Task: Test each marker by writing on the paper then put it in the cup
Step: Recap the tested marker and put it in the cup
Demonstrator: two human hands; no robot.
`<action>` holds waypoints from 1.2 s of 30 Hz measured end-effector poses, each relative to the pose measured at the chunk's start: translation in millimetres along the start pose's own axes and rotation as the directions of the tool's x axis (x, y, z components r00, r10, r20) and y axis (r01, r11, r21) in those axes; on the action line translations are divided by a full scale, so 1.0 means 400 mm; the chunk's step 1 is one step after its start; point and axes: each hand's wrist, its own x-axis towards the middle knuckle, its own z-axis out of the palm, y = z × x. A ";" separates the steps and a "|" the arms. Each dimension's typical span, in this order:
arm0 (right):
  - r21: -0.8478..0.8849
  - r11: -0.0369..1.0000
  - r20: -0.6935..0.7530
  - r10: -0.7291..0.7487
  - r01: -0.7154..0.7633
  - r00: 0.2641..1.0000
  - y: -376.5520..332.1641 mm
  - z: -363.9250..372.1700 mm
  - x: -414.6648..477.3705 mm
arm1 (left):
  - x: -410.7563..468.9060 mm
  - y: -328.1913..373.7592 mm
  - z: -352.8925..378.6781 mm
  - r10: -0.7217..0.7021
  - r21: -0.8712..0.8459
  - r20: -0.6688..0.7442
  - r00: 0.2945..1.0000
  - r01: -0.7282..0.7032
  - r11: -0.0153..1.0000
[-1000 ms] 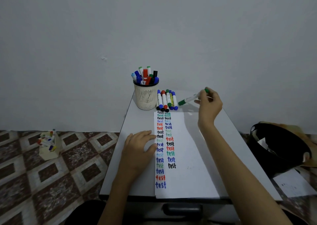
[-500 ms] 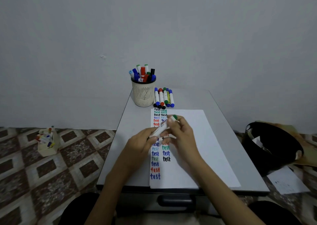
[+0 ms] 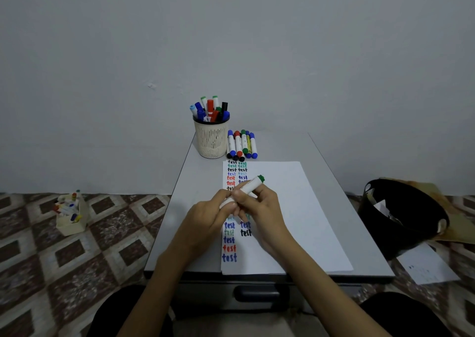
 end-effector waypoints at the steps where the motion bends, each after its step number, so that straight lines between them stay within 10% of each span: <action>1: 0.007 1.000 0.003 0.002 -0.002 1.000 -0.001 -0.001 0.001 | 0.001 0.001 0.000 0.000 -0.011 -0.002 1.000 0.000 1.000; 8: -0.071 0.997 0.010 -0.033 0.033 0.999 -0.024 -0.019 -0.002 | -0.003 -0.008 -0.007 0.023 -0.055 -0.045 0.999 -0.026 0.998; 20: 0.065 0.997 -0.137 0.043 -0.034 0.990 -0.034 -0.067 -0.033 | 0.012 -0.047 0.010 0.001 0.394 -0.017 1.000 0.006 0.919; 36: -0.245 0.965 -0.044 0.089 -0.097 0.995 0.005 -0.055 -0.069 | 0.018 -0.053 0.012 -0.043 0.354 -0.026 0.999 0.050 0.934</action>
